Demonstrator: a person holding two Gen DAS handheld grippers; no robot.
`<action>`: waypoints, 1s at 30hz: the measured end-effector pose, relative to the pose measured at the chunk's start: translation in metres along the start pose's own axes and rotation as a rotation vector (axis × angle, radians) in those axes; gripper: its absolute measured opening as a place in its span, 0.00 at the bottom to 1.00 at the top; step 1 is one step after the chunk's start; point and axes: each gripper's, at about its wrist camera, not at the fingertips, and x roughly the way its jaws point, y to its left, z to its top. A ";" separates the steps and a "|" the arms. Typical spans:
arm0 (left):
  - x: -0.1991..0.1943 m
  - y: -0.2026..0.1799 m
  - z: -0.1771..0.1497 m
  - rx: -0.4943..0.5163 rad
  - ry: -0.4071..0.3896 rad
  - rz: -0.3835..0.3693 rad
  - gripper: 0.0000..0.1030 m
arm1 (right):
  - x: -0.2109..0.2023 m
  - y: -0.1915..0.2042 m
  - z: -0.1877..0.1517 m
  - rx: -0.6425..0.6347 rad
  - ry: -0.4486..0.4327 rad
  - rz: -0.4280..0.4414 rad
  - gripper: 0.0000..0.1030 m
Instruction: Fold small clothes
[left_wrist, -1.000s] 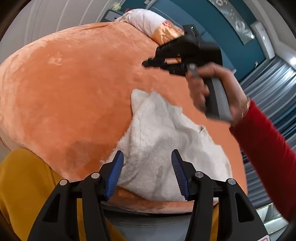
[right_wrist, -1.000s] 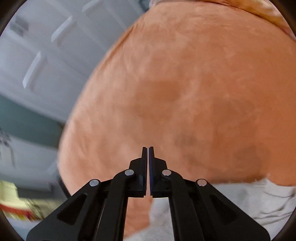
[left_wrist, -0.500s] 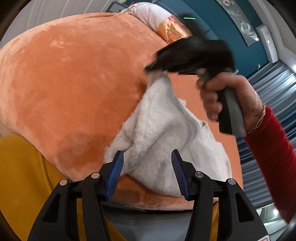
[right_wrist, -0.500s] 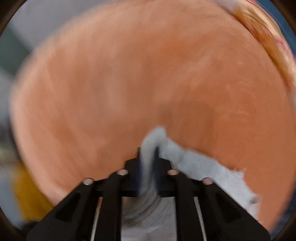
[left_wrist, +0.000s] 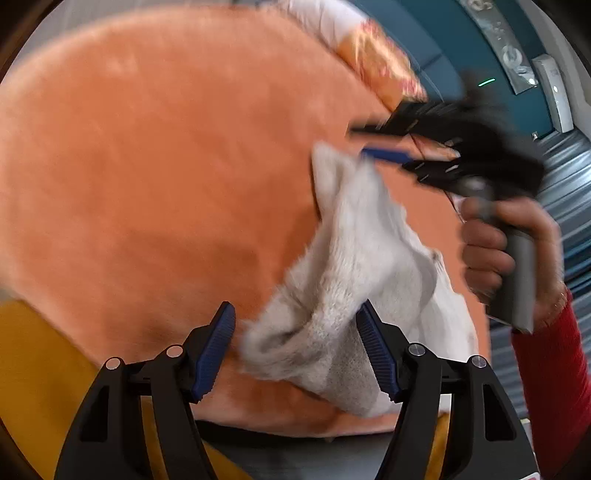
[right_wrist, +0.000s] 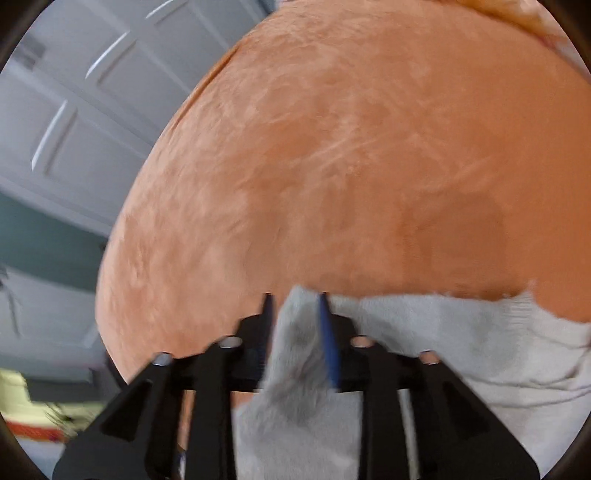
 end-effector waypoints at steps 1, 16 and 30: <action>0.003 -0.002 0.000 -0.007 0.022 -0.032 0.59 | -0.012 0.006 -0.010 -0.050 -0.020 -0.014 0.57; -0.055 -0.013 -0.034 0.057 -0.007 0.128 0.06 | -0.081 -0.072 -0.137 0.085 -0.094 -0.100 0.67; -0.074 -0.052 0.006 0.181 -0.143 0.164 0.41 | -0.074 -0.043 -0.108 0.004 -0.156 -0.053 0.67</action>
